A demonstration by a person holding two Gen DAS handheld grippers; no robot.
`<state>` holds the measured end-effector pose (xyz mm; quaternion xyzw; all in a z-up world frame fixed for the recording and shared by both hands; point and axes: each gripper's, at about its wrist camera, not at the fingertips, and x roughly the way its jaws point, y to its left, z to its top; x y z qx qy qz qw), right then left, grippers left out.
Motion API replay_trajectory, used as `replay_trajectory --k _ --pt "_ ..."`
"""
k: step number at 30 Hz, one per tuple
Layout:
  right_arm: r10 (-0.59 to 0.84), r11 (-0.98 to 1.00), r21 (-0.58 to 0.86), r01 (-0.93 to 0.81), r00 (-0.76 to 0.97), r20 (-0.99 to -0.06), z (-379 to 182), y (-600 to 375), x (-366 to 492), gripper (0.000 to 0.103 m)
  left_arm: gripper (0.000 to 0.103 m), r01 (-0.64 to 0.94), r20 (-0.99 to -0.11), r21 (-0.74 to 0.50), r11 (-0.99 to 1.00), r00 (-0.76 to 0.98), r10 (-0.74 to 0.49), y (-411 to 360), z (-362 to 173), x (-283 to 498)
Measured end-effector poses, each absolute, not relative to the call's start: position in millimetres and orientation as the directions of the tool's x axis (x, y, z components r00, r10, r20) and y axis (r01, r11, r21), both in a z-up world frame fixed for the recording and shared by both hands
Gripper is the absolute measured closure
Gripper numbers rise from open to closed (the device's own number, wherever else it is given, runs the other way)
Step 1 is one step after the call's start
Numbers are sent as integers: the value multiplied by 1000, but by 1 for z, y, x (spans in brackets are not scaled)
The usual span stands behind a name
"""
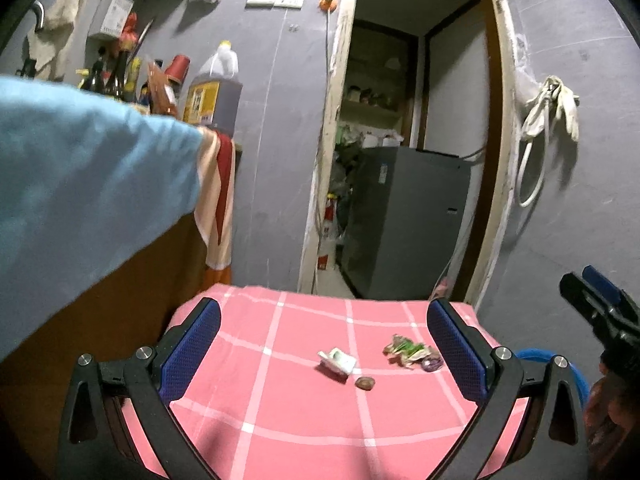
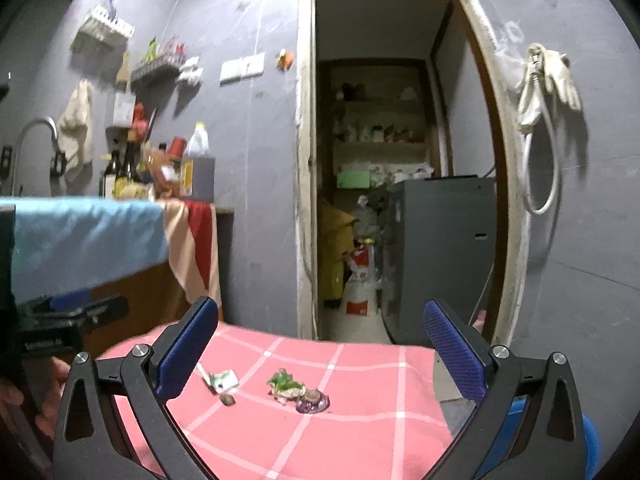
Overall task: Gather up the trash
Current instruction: 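Move both tools back over the table toward the remaining scraps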
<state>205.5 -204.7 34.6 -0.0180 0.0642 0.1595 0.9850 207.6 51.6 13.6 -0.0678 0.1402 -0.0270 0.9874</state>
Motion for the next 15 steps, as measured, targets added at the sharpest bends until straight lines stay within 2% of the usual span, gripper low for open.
replay_trajectory --k 15 --pt "302 926 -77 -370 848 -436 -17 -178 272 0 3 24 -515 -154 988 851 -101 56 -22 272"
